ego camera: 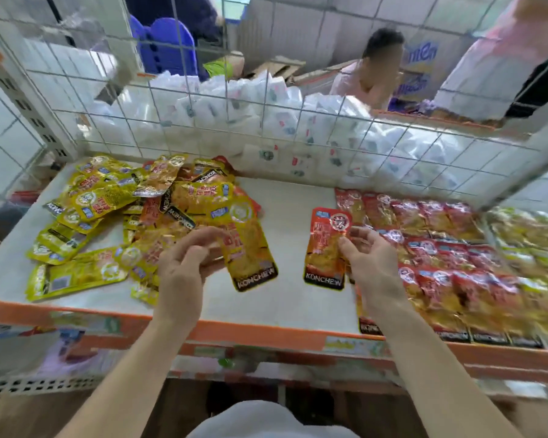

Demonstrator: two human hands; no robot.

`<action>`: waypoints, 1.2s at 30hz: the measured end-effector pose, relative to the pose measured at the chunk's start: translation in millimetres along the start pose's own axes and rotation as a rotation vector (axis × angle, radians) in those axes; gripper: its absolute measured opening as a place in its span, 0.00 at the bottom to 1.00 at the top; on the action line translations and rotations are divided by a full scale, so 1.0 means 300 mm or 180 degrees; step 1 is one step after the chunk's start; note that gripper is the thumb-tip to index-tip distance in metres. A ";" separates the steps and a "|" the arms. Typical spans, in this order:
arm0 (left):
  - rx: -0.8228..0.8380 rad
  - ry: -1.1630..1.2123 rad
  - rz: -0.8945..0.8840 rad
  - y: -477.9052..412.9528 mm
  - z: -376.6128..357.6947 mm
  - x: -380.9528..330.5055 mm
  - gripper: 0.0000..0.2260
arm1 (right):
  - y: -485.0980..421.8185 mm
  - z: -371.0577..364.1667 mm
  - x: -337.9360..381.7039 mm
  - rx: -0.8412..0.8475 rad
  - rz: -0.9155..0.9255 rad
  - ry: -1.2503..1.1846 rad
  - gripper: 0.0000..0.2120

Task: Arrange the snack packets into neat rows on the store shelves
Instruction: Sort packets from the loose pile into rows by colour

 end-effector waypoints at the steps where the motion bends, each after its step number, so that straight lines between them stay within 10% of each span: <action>1: 0.0017 -0.0052 0.0111 0.005 -0.036 0.026 0.14 | -0.012 0.025 0.003 0.0015 0.0051 0.0019 0.06; 13: 0.0380 -0.1754 -0.0640 -0.005 -0.373 0.129 0.12 | -0.146 0.037 0.023 0.0538 0.0498 0.0738 0.19; 26: 0.0336 -0.1687 -0.0537 -0.061 -0.324 0.112 0.07 | 0.043 -0.141 0.058 0.0783 0.3138 0.2612 0.26; 36: 0.0280 -0.1599 -0.0383 -0.088 -0.281 0.086 0.09 | -0.097 -0.279 0.059 0.0878 0.2776 0.3003 0.22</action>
Point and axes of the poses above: each hand's wrist, its own y-axis away from the middle knuckle, its own z-axis out of the back of the hand, x = y × z, the point moved 10 cm from there along -y, towards the middle knuckle, and after that the axes turned 15 degrees about -x, right-handed, at the moved point
